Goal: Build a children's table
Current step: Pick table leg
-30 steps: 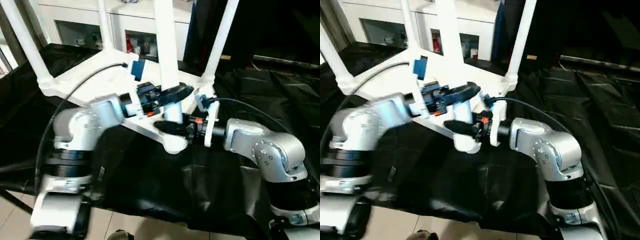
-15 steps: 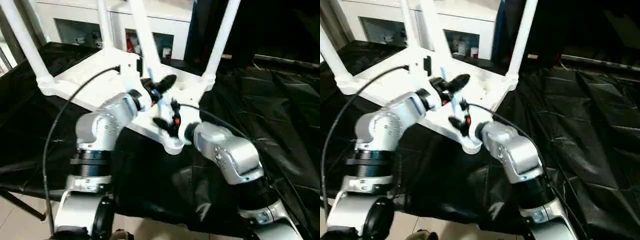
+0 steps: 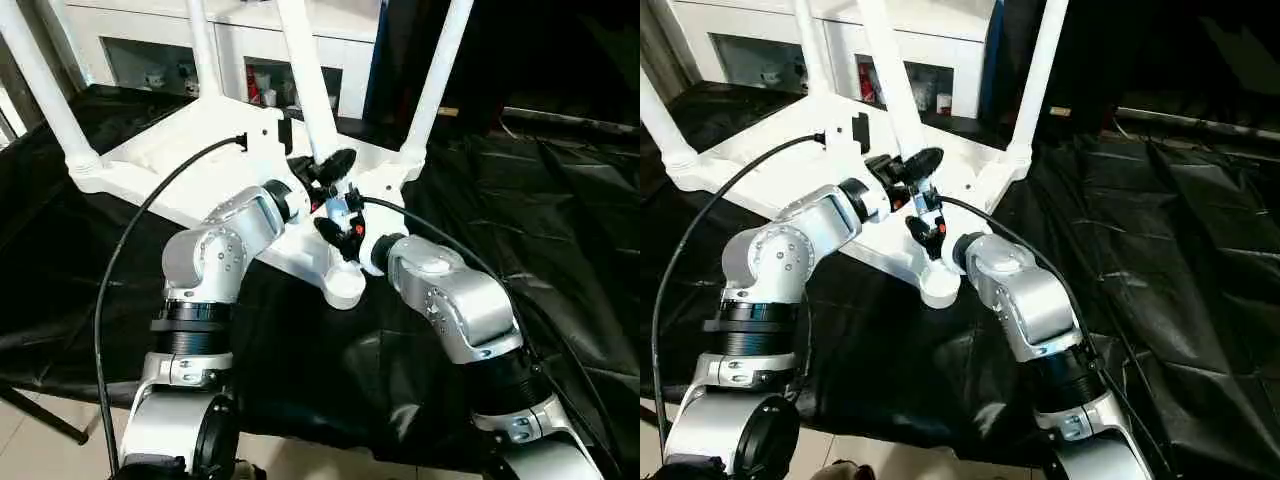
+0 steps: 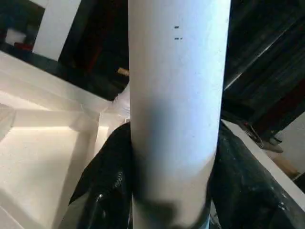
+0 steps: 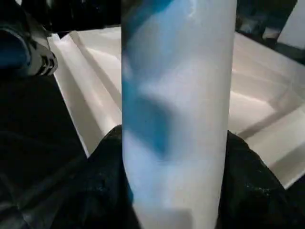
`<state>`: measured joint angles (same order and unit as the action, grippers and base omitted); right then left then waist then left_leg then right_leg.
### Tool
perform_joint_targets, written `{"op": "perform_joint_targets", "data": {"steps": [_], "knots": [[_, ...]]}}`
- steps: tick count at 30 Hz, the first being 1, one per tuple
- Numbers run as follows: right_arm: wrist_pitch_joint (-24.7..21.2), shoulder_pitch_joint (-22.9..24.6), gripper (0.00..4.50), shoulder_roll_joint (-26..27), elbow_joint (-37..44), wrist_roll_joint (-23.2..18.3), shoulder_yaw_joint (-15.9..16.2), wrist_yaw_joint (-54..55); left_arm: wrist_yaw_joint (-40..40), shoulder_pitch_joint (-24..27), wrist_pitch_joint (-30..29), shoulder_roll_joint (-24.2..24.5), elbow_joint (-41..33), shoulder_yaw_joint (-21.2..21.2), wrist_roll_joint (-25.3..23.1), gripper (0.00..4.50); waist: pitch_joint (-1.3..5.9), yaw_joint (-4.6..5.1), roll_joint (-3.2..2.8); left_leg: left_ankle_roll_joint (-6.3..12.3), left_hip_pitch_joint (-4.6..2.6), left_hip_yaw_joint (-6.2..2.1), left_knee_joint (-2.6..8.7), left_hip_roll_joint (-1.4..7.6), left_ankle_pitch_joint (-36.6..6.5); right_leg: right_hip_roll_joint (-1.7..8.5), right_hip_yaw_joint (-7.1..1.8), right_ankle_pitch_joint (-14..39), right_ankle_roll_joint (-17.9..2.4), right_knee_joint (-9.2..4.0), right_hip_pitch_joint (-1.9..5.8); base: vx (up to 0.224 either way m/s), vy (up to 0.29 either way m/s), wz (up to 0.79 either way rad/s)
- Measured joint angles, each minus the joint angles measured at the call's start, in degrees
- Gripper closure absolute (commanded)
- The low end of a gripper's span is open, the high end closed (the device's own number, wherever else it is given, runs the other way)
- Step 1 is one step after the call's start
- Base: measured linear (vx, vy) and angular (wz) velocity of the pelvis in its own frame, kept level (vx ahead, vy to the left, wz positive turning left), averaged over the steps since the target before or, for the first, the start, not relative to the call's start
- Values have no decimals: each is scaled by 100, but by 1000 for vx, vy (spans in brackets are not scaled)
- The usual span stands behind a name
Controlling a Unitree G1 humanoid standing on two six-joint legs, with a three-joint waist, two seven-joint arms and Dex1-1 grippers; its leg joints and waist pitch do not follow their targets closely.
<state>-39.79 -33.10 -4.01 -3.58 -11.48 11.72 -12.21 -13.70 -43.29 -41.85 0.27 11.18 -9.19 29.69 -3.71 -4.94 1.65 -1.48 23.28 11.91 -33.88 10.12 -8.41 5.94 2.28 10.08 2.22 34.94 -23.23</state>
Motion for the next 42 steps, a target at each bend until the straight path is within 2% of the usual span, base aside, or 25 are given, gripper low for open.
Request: {"op": "perform_joint_targets", "data": {"steps": [4,5,7,13,19,20,21,23,30,35,37,42], "knots": [[-64,-85,169,-73,71,-410,-226,-529,-409,26,2,257,-34,69,2,259,0,-3,0,0,0,-1,0,0,0,-1,0,-1,-1,1,0,0,0,0],[-133,-95,141,-187,117,-524,-250,-715,-554,29,2,344,-47,116,14,260,0,-6,1,0,0,-1,0,0,0,-1,0,-2,-2,0,1,0,0,0],[-320,-103,132,-453,207,-773,-293,-1179,-916,37,-16,540,-92,194,91,260,1,-26,2,0,0,-1,-2,0,0,-1,0,-14,-23,1,5,0,0,0],[-655,-60,132,-1318,315,-1380,-363,-2592,-2350,169,-303,1125,-286,434,558,260,1,-34,2,1,-3,-1,-3,0,0,-1,-1,-17,-29,2,7,0,0,0],[-891,-53,132,-1411,296,-1870,-438,-3279,-3211,303,-568,1466,-647,502,932,260,-1,-10,-11,0,-14,-2,-3,6,1,-7,1,-26,-44,10,6,0,0,0],[-907,-54,159,-1412,297,-1957,-445,-3336,-3309,307,-575,1515,-717,520,962,260,0,-14,-12,0,-16,-2,-3,6,1,-7,0,-28,-46,11,7,0,0,0],[-925,-54,166,-1416,298,-2015,-446,-3391,-3377,319,-579,1538,-763,528,992,260,0,-15,-12,0,-17,-2,-3,6,1,-7,0,-28,-47,11,8,0,0,0],[-966,-53,171,-1442,310,-2053,-441,-3491,-3430,328,-581,1557,-767,538,1006,260,0,-22,-12,0,-18,-2,-4,6,1,-7,-1,-29,-49,10,11,0,0,0],[-971,-53,237,-1474,350,-2042,-399,-3579,-3441,330,-538,1523,-713,541,992,260,0,-25,-9,-1,-19,-3,-8,5,1,-7,-2,-27,-45,10,13,0,0,0],[-873,-53,245,-1461,330,-2004,-374,-3555,-3436,329,-417,1525,-683,583,915,260,0,-26,-9,-3,-19,-4,-8,5,3,-7,-2,-28,-45,10,12,0,0,0],[-858,-53,196,-1409,284,-2016,-382,-3544,-3486,328,-317,1574,-687,654,866,260,0,-24,-9,-3,-19,-4,-8,5,3,-7,-2,-27,-45,10,12,0,0,0],[-942,-54,149,-1422,151,-2058,-448,-3509,-3542,310,-212,1612,-703,788,770,261,0,-29,-9,-3,-17,-4,-8,5,3,-7,-1,-35,-57,10,12,0,0,0]]}}
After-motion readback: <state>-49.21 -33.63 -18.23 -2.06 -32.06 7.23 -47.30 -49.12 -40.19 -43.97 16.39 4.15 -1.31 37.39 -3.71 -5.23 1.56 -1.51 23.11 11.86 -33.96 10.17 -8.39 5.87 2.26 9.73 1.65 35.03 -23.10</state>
